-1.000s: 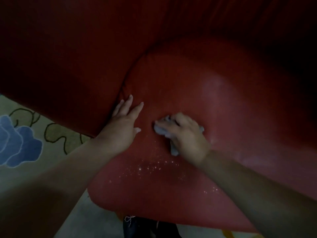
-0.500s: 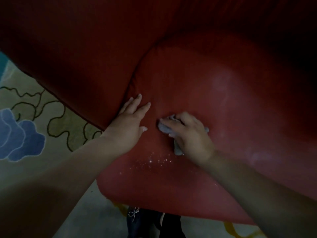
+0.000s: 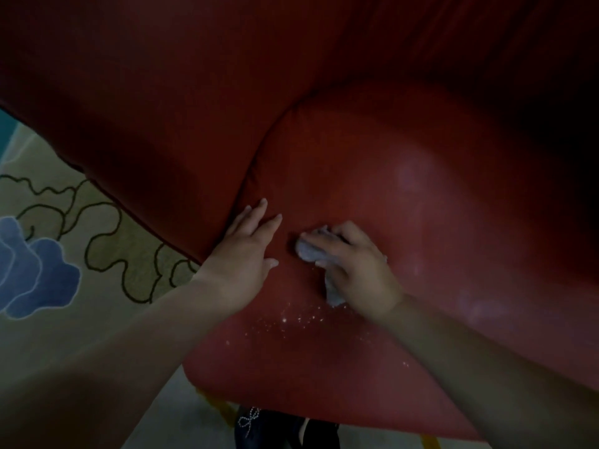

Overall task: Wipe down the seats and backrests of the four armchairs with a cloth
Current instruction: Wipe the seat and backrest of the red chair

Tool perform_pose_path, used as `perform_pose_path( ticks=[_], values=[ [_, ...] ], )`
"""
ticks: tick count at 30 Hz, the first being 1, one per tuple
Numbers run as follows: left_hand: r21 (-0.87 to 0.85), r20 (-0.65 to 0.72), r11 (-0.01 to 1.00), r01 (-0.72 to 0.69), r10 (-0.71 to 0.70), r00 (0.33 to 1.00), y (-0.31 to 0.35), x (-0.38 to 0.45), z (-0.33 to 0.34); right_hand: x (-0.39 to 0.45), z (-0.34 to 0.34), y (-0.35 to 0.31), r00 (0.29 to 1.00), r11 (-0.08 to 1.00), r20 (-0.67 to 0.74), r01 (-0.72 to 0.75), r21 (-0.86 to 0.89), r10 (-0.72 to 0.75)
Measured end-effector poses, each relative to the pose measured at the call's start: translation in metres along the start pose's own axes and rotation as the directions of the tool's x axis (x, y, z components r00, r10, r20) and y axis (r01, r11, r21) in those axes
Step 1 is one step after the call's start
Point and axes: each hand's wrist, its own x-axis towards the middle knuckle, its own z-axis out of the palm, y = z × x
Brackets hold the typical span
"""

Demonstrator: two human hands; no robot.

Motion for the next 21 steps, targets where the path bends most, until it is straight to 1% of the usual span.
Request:
perform_pose_path(
  ticks=[1,3,5,7,8,10,12,15,17,18,21],
  values=[
    [0.002,-0.006,1.000,-0.004,0.004,1.000,0.002,0.003,-0.002,0.005,-0.004,0.004,0.996,0.997,-0.071,-0.057,0.048,0.061],
    [-0.007,-0.020,1.000,-0.008,0.008,1.000,0.003,0.010,-0.005,0.028,-0.015,0.015,0.957,0.980,-0.223,-0.164,0.110,0.185],
    [-0.030,-0.010,1.000,-0.001,0.001,1.000,0.004,0.015,-0.006,0.061,-0.029,0.031,0.923,0.974,-0.314,-0.209,0.082,0.225],
    [-0.044,0.004,0.999,0.011,-0.010,1.000,0.003,0.018,-0.005,0.096,-0.041,0.048,0.907,0.972,-0.355,-0.232,0.031,0.228],
    [-0.043,0.005,0.999,0.013,-0.012,1.000,0.002,0.018,-0.004,0.110,-0.046,0.053,0.903,0.966,-0.351,-0.257,0.015,0.246],
    [-0.033,-0.006,0.999,0.008,-0.008,1.000,0.000,0.018,-0.002,0.126,-0.046,0.060,0.912,0.948,-0.298,-0.313,-0.054,0.284],
    [-0.030,-0.013,1.000,0.003,-0.003,1.000,-0.001,0.016,0.000,0.125,-0.039,0.058,0.932,0.945,-0.239,-0.306,-0.113,0.273],
    [-0.023,-0.042,1.000,0.000,-0.001,0.999,-0.002,0.012,0.002,0.098,-0.025,0.040,0.974,0.972,-0.187,-0.161,-0.172,0.128],
    [-0.001,-0.055,1.000,-0.008,0.008,0.998,-0.004,0.007,0.004,0.074,-0.016,0.028,0.991,0.980,-0.124,-0.065,-0.188,0.042],
    [0.010,-0.059,1.000,-0.018,0.019,0.998,-0.006,0.004,0.004,0.063,-0.012,0.023,0.996,0.983,-0.083,-0.035,-0.182,0.020],
    [0.042,-0.051,0.998,-0.039,0.041,0.998,-0.011,-0.006,0.006,0.039,-0.004,0.017,0.999,0.987,0.047,-0.004,-0.161,0.012]
  ],
)
